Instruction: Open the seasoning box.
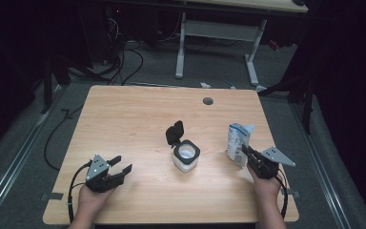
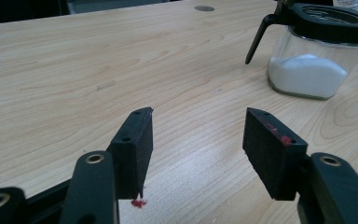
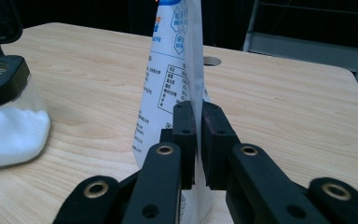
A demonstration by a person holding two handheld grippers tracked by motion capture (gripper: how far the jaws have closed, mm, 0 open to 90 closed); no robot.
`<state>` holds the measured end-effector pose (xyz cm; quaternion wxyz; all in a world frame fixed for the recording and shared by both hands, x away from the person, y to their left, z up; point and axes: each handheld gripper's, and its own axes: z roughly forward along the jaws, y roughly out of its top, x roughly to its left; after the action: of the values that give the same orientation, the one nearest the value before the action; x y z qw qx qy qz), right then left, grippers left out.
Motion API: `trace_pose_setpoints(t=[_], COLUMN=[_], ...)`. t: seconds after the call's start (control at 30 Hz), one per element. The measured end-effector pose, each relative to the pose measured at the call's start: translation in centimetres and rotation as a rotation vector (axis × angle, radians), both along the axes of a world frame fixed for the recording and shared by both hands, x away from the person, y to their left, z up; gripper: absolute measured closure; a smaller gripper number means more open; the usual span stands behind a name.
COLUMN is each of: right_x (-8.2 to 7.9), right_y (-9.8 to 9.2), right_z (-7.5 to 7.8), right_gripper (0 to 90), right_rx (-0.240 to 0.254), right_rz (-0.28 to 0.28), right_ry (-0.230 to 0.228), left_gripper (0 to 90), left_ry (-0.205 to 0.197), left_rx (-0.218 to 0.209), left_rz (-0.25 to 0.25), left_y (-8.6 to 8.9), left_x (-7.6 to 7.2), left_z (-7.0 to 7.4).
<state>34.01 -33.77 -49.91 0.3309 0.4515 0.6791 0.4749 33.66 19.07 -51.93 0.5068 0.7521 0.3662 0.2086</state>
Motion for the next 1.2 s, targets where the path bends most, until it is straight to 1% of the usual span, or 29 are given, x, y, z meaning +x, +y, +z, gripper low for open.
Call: trace_pose_setpoints(t=[0.2,0.3,0.63,0.8,0.9,1.1,1.2], right_x=[-0.28,-0.36,-0.23,-0.22,-0.19,-0.17,-0.16], right_y=[0.05,0.01,0.01,0.08,0.22,0.47,0.47], right_z=[-0.06,-0.08,-0.09,-0.05,-0.04,0.05,0.07], right_gripper=[83.7,81.9,77.8,74.2,70.1,64.6,63.7], right_rx=[-0.001,0.008,0.019,0.027,0.031,0.022,0.023], right_rz=[-0.001,-0.005,-0.005,-0.004,-0.006,-0.014,-0.017], right_ry=[0.012,0.017,0.017,0.025,0.028,0.029,0.03], left_gripper=[43.0,43.0,43.0,43.0,43.0,42.9,42.9], left_ry=[0.0,0.002,0.002,0.002,0.001,0.002,0.001], left_rx=[-0.001,0.001,-0.002,0.0,-0.001,0.0,0.0], left_rz=[-0.008,-0.011,-0.006,-0.009,-0.008,-0.01,-0.011], left_y=[-0.24,-0.33,-0.26,-0.22,-0.19,-0.22,-0.27], left_x=[0.19,0.24,0.19,0.2,0.18,0.17,0.17], left_z=[0.03,0.0,0.01,0.03,0.04,0.05,0.04])
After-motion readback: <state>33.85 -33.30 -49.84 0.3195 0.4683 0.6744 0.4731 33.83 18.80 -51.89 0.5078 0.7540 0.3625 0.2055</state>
